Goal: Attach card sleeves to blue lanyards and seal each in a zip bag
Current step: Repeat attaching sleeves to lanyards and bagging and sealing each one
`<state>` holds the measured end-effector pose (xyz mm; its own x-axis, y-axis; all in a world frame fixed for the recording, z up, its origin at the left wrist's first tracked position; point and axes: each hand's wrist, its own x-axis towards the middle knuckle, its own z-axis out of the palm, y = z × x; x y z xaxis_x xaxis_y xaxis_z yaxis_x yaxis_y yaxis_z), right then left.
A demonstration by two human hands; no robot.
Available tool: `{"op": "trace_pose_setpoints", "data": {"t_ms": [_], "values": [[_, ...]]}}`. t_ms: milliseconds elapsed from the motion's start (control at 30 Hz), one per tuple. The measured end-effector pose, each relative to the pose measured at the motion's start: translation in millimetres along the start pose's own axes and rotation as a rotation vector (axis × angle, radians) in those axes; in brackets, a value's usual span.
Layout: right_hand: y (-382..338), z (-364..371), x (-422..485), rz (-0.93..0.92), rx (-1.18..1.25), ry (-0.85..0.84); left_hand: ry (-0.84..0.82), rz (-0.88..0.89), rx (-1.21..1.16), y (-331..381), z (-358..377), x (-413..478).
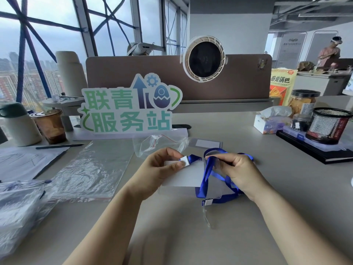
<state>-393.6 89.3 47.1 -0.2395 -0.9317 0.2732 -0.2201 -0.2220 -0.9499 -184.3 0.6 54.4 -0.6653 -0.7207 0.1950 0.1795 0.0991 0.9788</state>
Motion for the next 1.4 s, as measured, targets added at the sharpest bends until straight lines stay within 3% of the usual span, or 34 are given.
{"op": "trace_pose_setpoints", "data": {"t_ms": [100,367,500,667,767,933,1067,1233,1400], "values": [[3,6,0,0.010,-0.052,-0.002,0.025,-0.007,-0.104,-1,7,2],[10,13,-2,-0.078,-0.466,-0.072,0.413,0.083,-0.152,-9,10,11],[9,18,-7,-0.260,-0.669,-0.135,0.637,0.128,0.028,-11,3,13],[7,14,-2,-0.452,-0.779,-0.041,0.575,0.152,0.354,-16,2,15],[4,11,-3,-0.482,-0.756,0.024,0.520,0.197,0.467,-20,4,16],[2,13,-5,-0.268,-0.399,0.062,0.481,0.249,0.568,-18,4,14],[3,12,-3,-0.188,-0.300,0.087,0.505,0.242,0.606,-13,7,14],[7,5,-1,-0.102,-0.374,0.054,0.626,0.225,0.529,-13,4,13],[6,-6,1,-0.027,-0.302,0.064,0.763,0.247,0.481,-12,-5,14]]}}
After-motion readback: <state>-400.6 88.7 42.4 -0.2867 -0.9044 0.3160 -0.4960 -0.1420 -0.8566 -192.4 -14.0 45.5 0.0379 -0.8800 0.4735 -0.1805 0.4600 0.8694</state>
